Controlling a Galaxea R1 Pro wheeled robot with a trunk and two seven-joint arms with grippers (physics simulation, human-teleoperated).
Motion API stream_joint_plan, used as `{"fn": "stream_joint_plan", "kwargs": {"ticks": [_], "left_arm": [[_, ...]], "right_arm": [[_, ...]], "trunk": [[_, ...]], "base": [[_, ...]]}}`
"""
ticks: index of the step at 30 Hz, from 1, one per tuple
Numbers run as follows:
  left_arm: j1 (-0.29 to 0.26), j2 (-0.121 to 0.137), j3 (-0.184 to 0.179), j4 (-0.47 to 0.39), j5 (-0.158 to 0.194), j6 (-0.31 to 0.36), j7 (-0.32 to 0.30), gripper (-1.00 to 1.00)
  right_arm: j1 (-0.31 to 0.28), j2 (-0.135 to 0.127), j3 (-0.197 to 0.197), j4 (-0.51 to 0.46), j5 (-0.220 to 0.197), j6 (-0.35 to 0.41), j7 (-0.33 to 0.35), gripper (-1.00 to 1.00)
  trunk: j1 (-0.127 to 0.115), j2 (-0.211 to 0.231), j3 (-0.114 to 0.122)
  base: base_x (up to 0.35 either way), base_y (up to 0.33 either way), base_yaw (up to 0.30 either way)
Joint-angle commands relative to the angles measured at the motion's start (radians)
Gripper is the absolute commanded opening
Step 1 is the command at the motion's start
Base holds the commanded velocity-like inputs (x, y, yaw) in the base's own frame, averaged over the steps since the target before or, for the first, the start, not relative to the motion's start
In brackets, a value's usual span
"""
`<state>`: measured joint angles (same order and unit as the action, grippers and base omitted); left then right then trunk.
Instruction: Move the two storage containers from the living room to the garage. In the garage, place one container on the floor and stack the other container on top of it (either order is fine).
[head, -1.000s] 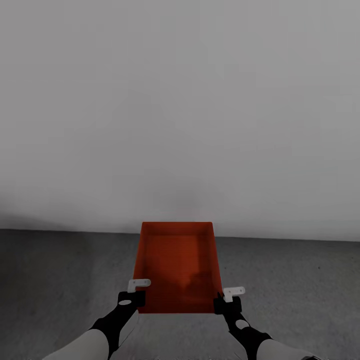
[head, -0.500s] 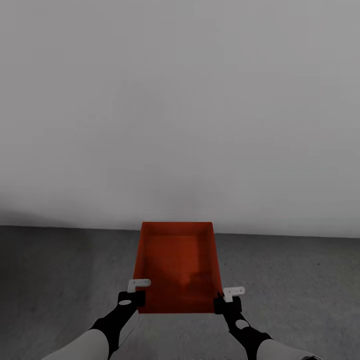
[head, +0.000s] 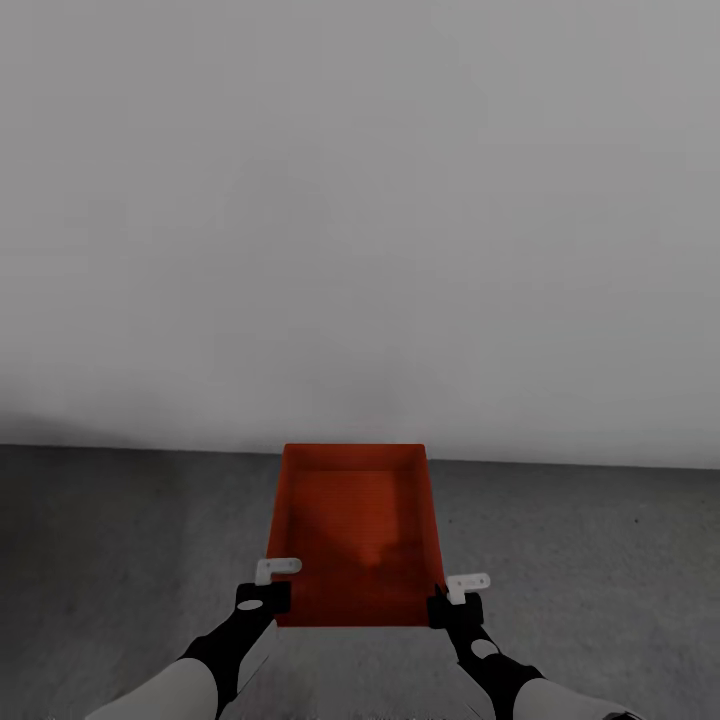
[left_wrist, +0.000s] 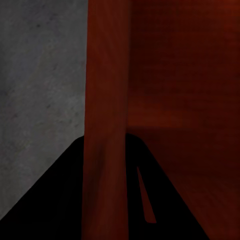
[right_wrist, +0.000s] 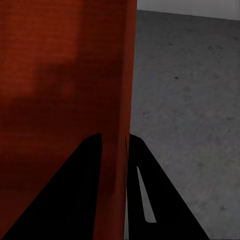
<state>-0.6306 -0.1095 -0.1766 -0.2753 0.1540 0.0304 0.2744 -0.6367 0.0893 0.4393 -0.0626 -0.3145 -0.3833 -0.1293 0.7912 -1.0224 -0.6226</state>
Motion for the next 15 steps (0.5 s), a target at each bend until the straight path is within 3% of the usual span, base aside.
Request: {"fn": "stream_joint_plan", "kwargs": {"ticks": [1, 15], "left_arm": [[-0.001, 0.011, 0.073, -0.005, -0.004, 0.004, 0.011, -1.0], [-0.001, 0.011, 0.073, -0.005, -0.004, 0.004, 0.011, -1.0]], "right_arm": [[0.0, 0.0, -0.008, 0.009, -0.003, -0.002, -0.001, -1.0], [0.0, 0.0, -0.008, 0.009, -0.003, -0.002, -0.001, -1.0]], "trunk": [[0.0, -0.001, -0.002], [0.0, -0.001, -0.025]], "base": [[0.0, 0.0, 0.0], [0.0, 0.0, 0.0]]}}
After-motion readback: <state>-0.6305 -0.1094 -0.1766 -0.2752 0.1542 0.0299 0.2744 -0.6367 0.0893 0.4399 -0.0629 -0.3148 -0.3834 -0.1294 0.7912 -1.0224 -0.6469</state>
